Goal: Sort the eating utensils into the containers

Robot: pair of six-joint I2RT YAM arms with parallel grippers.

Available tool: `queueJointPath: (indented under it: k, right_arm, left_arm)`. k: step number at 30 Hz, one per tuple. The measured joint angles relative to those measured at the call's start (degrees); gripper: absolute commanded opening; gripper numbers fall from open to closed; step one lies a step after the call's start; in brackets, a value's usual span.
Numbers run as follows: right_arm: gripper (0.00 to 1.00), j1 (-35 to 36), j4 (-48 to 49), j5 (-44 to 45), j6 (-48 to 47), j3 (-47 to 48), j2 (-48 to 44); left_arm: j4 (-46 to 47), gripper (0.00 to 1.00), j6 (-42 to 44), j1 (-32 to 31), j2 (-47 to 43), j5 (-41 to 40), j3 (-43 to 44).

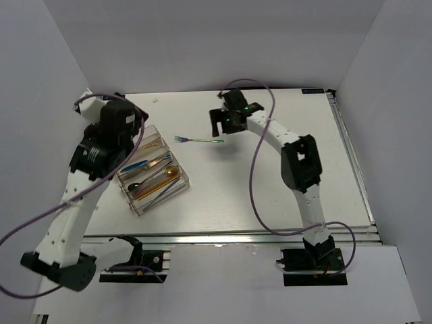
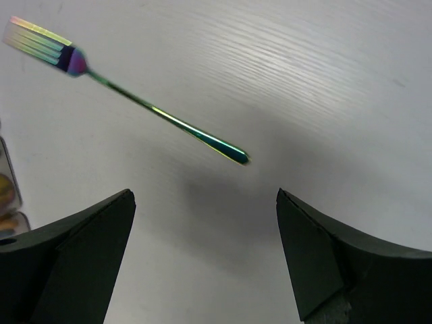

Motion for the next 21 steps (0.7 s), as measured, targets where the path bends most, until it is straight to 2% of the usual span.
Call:
queueJointPath:
  k: [3, 8, 12, 21]
  right_arm:
    - [0.89, 2.64, 1.62, -4.66, -11.21, 3.85, 5.46]
    - [0.88, 4.7, 1.49, -11.3, -23.91, 6.75, 9.7]
    - [0.87, 3.87, 2.6, -14.01, -29.57, 11.41, 12.79]
    - [0.88, 3.63, 6.45, -16.9, -36.65, 11.5, 14.29]
  left_arm:
    - [4.17, 0.98, 3.23, -0.09, -7.08, 7.15, -9.46]
    - [4.39, 0.98, 5.7, -0.13, -10.12, 16.22, -20.09]
    - [2.58, 0.98, 7.8, -0.13, -11.19, 19.5, -20.74]
    - [2.45, 0.98, 10.21, -0.13, -15.41, 25.27, -22.75]
